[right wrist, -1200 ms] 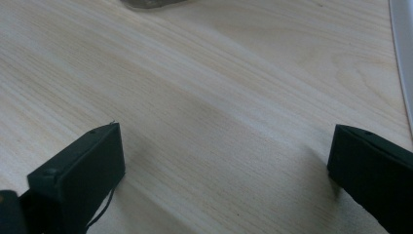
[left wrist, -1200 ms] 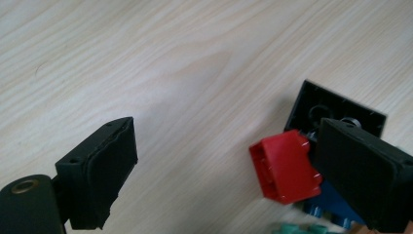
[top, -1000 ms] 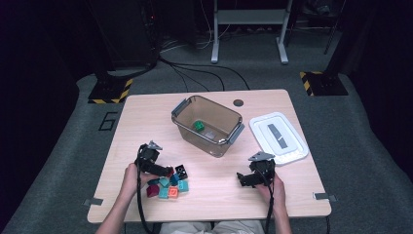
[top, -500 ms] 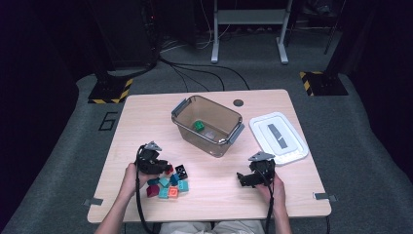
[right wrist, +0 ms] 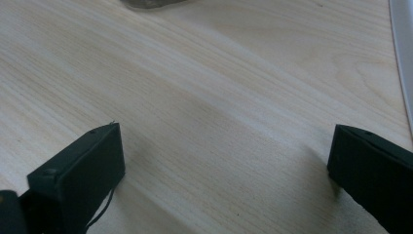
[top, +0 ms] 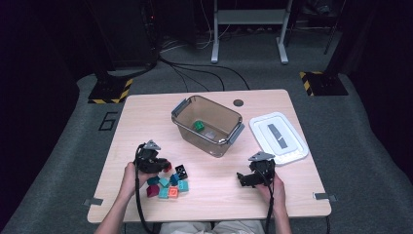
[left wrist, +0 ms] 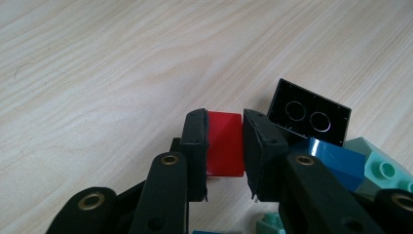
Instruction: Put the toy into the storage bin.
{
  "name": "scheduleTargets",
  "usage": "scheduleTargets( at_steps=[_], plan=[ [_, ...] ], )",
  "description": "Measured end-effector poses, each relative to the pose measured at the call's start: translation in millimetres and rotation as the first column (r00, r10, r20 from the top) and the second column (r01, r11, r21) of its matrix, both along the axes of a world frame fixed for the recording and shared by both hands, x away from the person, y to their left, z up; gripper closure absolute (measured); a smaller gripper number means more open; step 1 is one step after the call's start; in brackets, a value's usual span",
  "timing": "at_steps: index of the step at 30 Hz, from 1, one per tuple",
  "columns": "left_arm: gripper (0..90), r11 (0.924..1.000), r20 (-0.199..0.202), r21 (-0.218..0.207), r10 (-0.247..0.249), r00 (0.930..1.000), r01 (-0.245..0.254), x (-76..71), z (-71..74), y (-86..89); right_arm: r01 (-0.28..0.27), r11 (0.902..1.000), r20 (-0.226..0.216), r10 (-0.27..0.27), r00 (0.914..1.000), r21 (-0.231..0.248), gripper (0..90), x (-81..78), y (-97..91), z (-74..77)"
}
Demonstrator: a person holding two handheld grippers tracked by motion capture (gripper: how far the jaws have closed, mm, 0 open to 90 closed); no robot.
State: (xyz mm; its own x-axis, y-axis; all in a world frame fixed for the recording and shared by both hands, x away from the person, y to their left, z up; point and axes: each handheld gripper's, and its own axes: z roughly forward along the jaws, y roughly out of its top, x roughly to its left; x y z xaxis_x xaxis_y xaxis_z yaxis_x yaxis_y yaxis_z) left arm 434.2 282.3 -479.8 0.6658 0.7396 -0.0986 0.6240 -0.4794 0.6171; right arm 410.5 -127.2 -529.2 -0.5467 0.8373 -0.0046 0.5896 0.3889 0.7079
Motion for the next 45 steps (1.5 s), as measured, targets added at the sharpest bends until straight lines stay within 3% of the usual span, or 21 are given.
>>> scheduleTargets(
  at_steps=[29,45],
  plan=[
    [72.0,0.9998,0.076,0.015,0.008,0.9971,-0.01,7.3,37.5,8.0,0.0,1.0,0.001,0.0,1.0,0.0,0.0,0.0,0.0,-0.1],
    [72.0,0.9996,0.132,0.027,0.002,0.9913,-0.006,17.0,69.8,1.4,0.001,1.0,0.0,-0.001,1.0,0.003,0.0,-0.1,0.1,-0.1]
  ],
)
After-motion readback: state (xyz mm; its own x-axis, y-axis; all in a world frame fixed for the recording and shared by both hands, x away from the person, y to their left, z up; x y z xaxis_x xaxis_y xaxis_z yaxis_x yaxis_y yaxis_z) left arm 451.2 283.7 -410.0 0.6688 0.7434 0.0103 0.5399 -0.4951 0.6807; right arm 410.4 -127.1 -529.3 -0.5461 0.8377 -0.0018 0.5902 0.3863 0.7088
